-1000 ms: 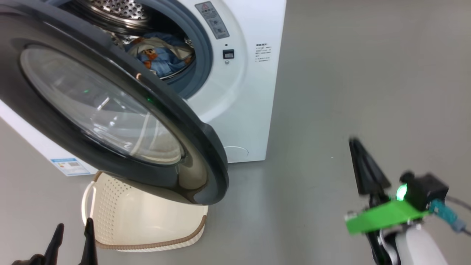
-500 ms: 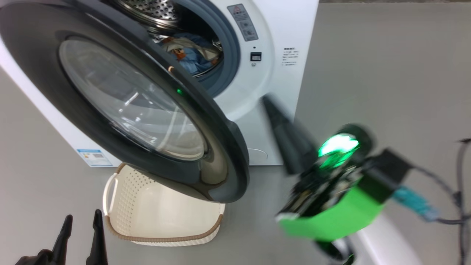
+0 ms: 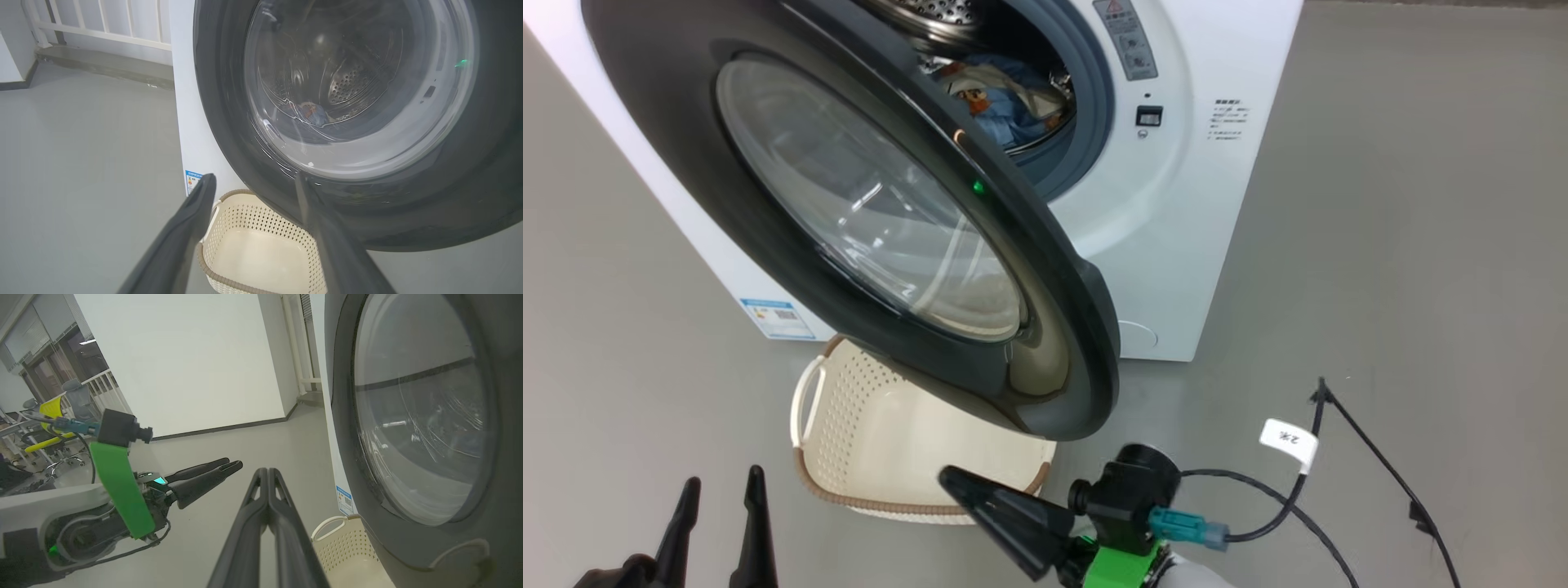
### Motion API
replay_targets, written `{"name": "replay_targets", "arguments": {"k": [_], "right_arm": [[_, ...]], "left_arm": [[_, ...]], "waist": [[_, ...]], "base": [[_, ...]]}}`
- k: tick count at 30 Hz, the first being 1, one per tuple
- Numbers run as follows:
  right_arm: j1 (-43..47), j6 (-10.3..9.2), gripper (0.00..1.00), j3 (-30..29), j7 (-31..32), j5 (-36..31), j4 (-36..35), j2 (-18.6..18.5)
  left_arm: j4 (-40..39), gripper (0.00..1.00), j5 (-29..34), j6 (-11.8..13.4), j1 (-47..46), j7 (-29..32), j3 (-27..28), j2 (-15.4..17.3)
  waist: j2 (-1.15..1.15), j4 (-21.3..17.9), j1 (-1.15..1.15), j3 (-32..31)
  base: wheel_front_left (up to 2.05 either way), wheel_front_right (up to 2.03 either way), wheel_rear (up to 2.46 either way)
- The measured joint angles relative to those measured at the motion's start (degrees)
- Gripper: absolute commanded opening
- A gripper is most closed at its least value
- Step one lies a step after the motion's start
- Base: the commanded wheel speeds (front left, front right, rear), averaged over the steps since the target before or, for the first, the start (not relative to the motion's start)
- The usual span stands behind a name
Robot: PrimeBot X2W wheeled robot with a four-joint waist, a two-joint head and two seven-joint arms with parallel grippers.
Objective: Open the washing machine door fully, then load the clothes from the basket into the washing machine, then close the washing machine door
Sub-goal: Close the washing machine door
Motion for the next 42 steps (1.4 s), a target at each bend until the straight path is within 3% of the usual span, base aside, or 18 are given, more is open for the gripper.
{"name": "replay_targets", "arguments": {"k": [5, 10, 18, 30, 42], "right_arm": [[0.0, 0.00, 0.00, -0.2, 0.0, 0.2, 7.3, 0.0], [0.0, 0.00, 0.00, -4.0, 0.0, -1.0, 10.1, 0.0], [-0.4, 0.00, 0.00, -12.9, 0.0, -4.8, 8.2, 0.0], [-1.8, 0.01, 0.00, -20.1, 0.0, -7.6, 5.5, 0.3], [-11.1, 0.01, 0.00, -30.7, 0.0, -8.8, 5.9, -0.1]], "left_arm": [[0.1, 1.00, 0.0, 0.0, -0.1, 0.0, -0.1, -0.3], [0.2, 1.00, -0.4, 0.0, -0.3, 0.0, -0.3, -0.3], [0.1, 1.00, -0.5, 0.0, -2.0, 0.0, -0.8, -0.3], [-0.4, 1.00, -0.9, 0.0, -3.9, 0.0, -1.8, -0.3], [-2.1, 1.00, -1.6, 0.0, -8.6, 0.0, -3.4, -0.3]], "waist": [[0.00, 0.7, 0.00, 1.3], [0.00, 0.7, 0.00, 2.4], [0.00, 0.0, 0.00, 3.8], [0.00, -0.6, 0.00, 6.0], [0.00, 0.6, 0.00, 10.5]], "base": [[0.00, 0.00, 0.00], [0.00, 0.00, 0.00], [0.00, 0.00, 0.00], [0.00, 0.00, 0.00], [0.00, 0.00, 0.00]]}}
